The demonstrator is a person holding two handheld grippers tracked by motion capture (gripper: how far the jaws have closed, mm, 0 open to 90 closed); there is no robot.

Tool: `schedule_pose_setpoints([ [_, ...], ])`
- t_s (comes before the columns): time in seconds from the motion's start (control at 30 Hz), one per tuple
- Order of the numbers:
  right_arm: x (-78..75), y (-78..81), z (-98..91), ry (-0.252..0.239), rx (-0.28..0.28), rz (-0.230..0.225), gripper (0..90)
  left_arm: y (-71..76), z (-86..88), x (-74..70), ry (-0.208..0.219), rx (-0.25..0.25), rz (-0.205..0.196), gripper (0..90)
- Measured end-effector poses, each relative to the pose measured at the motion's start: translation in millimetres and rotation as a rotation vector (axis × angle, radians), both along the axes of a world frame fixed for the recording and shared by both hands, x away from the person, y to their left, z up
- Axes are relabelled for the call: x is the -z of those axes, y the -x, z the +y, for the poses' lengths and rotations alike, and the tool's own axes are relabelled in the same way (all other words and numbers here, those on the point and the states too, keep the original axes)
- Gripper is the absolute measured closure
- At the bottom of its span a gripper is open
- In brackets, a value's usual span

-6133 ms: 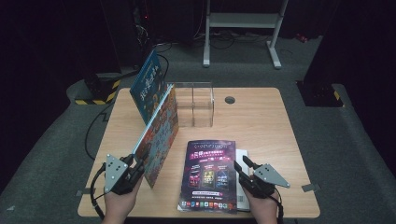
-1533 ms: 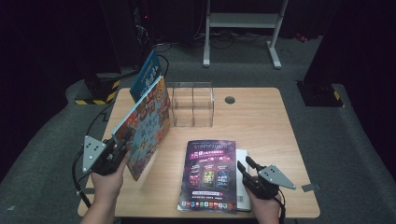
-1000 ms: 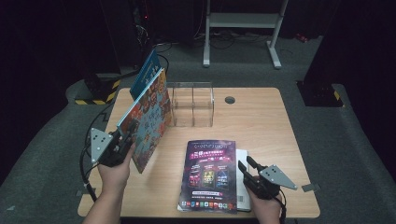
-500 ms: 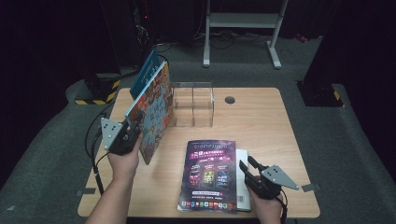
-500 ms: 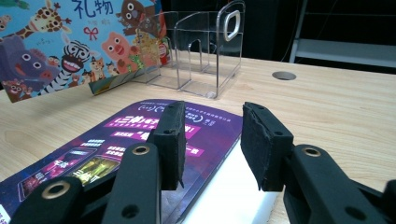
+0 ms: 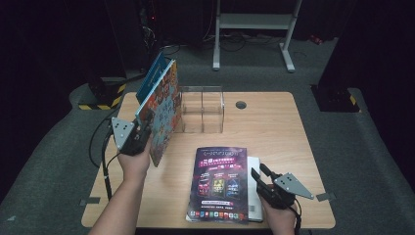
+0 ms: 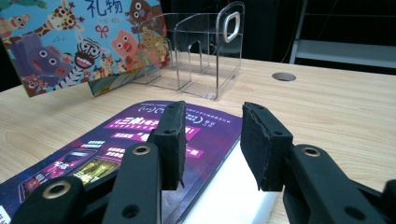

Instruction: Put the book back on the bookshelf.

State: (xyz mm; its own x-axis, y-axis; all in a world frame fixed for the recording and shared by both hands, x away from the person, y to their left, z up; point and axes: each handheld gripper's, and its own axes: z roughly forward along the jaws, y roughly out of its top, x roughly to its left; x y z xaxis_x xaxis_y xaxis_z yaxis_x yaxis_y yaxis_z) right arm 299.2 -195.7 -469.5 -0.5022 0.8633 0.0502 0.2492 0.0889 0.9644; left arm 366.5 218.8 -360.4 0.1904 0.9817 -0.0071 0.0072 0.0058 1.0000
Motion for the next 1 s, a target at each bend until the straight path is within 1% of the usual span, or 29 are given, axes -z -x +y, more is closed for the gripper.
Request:
schedule_pose_setpoints([
  [0.1,-0.5,0.3,-0.4,0.001,0.001,-0.003,60.4,-3.0,-2.2,-0.2,0.002,-0.004,-0.002,80.9],
  [0.37,-1.3,1.1,-0.9,-0.001,-0.001,-0.007,60.6,-10.4,-7.9,3.1,-0.017,-0.016,-0.005,80.8],
  [0.47,-1.3,1.3,-0.8,-0.002,0.000,-0.006,60.7,-12.6,-9.3,5.1,-0.019,-0.024,-0.012,80.8],
  [0.53,-1.1,1.3,-0.7,-0.002,0.000,-0.005,60.7,-14.1,-10.1,6.4,-0.012,-0.027,-0.017,80.8],
  [0.67,-0.8,1.3,-0.4,0.002,-0.003,-0.004,60.8,-17.3,-12.0,8.8,-0.013,-0.028,-0.016,80.8],
  [0.7,-0.9,1.3,-0.3,0.002,-0.003,-0.004,60.8,-18.0,-12.3,9.3,-0.019,-0.029,-0.014,80.8],
  [1.0,-1.2,1.6,-1.2,-0.003,-0.001,-0.005,60.8,-25.0,-15.8,12.7,-0.025,-0.040,-0.022,80.8],
])
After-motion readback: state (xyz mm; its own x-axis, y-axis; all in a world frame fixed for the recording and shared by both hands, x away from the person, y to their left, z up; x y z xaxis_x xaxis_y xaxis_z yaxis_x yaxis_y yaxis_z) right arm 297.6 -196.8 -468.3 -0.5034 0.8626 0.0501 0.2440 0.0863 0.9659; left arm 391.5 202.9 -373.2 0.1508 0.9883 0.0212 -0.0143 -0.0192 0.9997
